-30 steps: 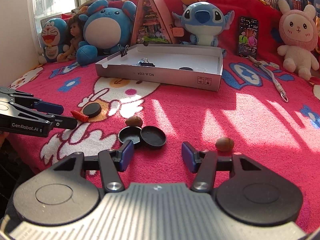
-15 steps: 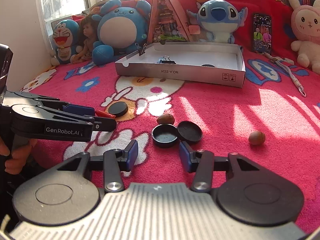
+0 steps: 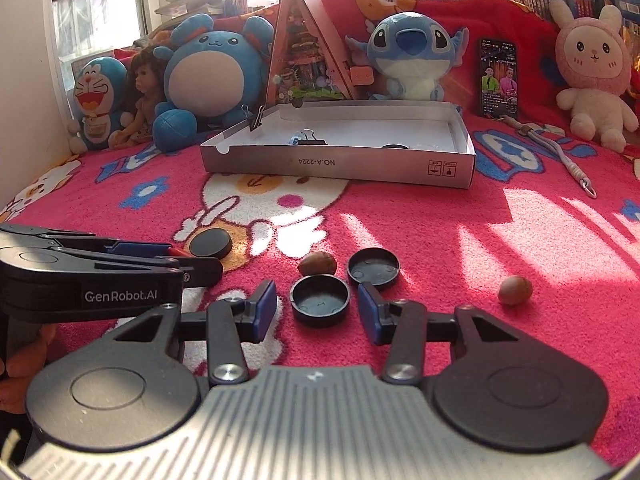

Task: Organize rigid objects
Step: 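Lift the crayon with the left tool while the right tool grasps a black cap, then carry the red crayon and black cap with both tools into the box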

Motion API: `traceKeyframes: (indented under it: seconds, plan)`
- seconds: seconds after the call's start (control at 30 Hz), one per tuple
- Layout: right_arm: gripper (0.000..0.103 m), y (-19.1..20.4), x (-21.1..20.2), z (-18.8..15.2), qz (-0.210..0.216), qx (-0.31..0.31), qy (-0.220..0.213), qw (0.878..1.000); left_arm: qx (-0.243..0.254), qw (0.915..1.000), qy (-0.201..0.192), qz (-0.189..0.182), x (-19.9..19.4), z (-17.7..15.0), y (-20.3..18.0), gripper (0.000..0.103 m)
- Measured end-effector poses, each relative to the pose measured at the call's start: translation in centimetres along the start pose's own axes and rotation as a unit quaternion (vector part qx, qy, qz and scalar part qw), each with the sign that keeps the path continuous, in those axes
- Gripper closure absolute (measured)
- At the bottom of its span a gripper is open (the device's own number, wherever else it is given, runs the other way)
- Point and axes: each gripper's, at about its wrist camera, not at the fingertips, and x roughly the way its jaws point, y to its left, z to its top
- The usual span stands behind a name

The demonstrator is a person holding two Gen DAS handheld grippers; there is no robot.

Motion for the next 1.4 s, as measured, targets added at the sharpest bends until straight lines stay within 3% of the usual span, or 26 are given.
traceKeyframes:
  seconds: [0.13,0.63,0.87,1.4]
  plan:
    - [0.066,0.2,0.0,0.0,0.001,-0.005,0.001,1.000,0.003,1.0000,-0.004,0.001,-0.2,-0.2,-0.1,0.060]
    - [0.066,0.6,-0.6,0.4,0.017,-0.006,-0.007,1.000,0.002,0.9999,-0.013,-0.002,-1.2,0.3,0.0,0.060]
    - [0.066,0.1,-0.8,1.1,0.005,-0.001,-0.015,1.000,-0.009,0.9997,-0.022,0.006,-1.1,1.4,0.5,0.061]
    - [0.066,-3.3,1.2,6.3,-0.031,0.050,-0.036,0.998,-0.017,0.9984,-0.053,0.008,0.8,8.0,1.3,0.061]
